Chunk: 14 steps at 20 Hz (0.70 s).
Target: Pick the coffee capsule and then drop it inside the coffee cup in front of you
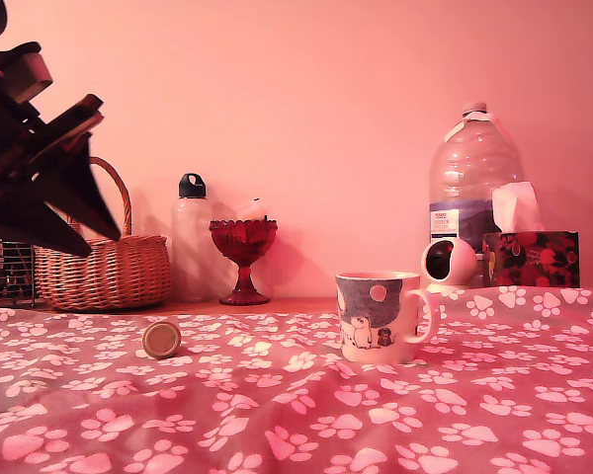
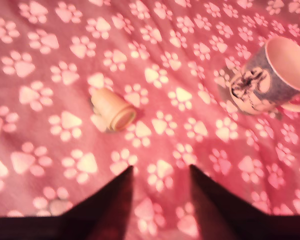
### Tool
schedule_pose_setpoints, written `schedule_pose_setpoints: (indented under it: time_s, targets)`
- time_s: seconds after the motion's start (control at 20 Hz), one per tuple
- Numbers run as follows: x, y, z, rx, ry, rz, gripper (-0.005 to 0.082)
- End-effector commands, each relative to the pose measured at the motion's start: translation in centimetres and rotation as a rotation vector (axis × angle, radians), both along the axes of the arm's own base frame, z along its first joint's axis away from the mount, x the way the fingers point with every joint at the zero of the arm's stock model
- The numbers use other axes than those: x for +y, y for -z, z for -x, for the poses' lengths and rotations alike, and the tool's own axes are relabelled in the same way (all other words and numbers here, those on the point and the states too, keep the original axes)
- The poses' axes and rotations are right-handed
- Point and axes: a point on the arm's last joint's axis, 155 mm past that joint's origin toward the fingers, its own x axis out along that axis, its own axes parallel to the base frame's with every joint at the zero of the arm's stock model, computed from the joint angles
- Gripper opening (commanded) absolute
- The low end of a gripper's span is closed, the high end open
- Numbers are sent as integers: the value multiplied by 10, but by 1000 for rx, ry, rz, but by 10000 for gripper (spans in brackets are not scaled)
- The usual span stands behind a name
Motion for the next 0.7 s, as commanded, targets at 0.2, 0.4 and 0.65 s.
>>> schedule_pose_setpoints:
  time_s: [0.2,0.4,0.65]
  targets:
    - [-3,5,2,-17,0,-26,677]
    - [4,-2,-10,-65,-55,-45,677]
    - [10,-7,-20,-112,-123,-74,677]
